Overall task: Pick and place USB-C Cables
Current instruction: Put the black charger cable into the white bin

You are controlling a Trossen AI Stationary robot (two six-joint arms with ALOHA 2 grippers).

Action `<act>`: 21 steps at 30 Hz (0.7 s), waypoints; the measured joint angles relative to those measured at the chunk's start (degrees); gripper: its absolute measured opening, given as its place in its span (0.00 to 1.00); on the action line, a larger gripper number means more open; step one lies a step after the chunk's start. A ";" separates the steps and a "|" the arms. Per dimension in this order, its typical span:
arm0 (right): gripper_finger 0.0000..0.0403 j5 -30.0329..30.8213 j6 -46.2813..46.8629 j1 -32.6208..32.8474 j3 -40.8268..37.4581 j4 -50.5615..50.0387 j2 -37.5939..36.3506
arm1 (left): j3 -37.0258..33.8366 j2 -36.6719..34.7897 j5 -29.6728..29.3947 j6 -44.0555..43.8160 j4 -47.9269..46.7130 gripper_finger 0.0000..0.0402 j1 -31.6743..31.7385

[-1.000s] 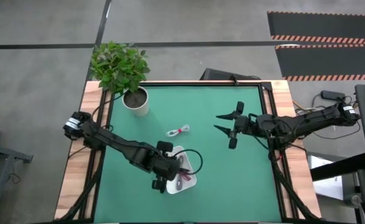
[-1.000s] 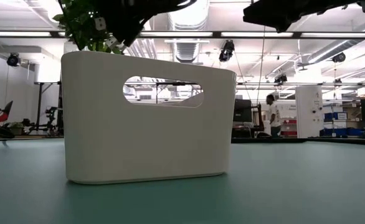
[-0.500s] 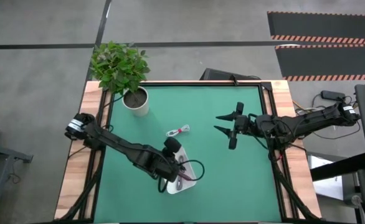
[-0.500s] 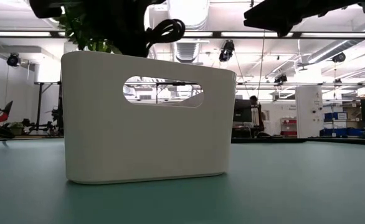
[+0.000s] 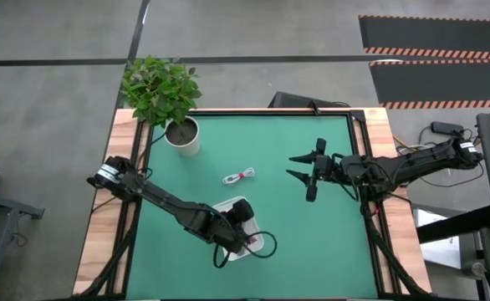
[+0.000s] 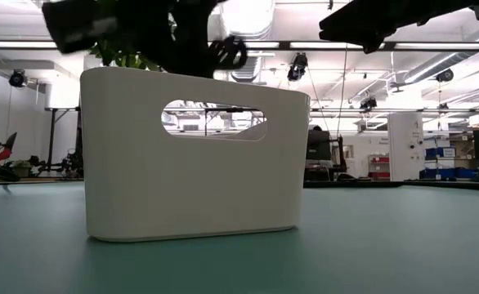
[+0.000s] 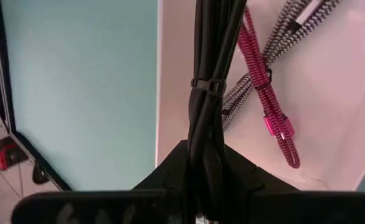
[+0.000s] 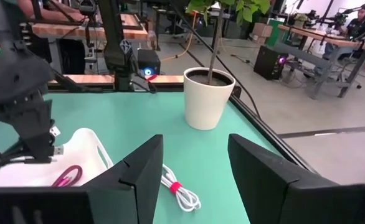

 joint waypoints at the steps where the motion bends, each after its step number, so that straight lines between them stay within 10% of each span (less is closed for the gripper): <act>1: 0.42 0.00 0.15 0.00 -0.04 0.00 0.18 | -0.73 0.03 0.06 0.64 1.01 0.08 0.06; 21: 0.42 0.00 0.99 0.00 -0.50 -0.04 0.31 | -9.57 -0.14 0.23 1.65 11.07 0.11 0.41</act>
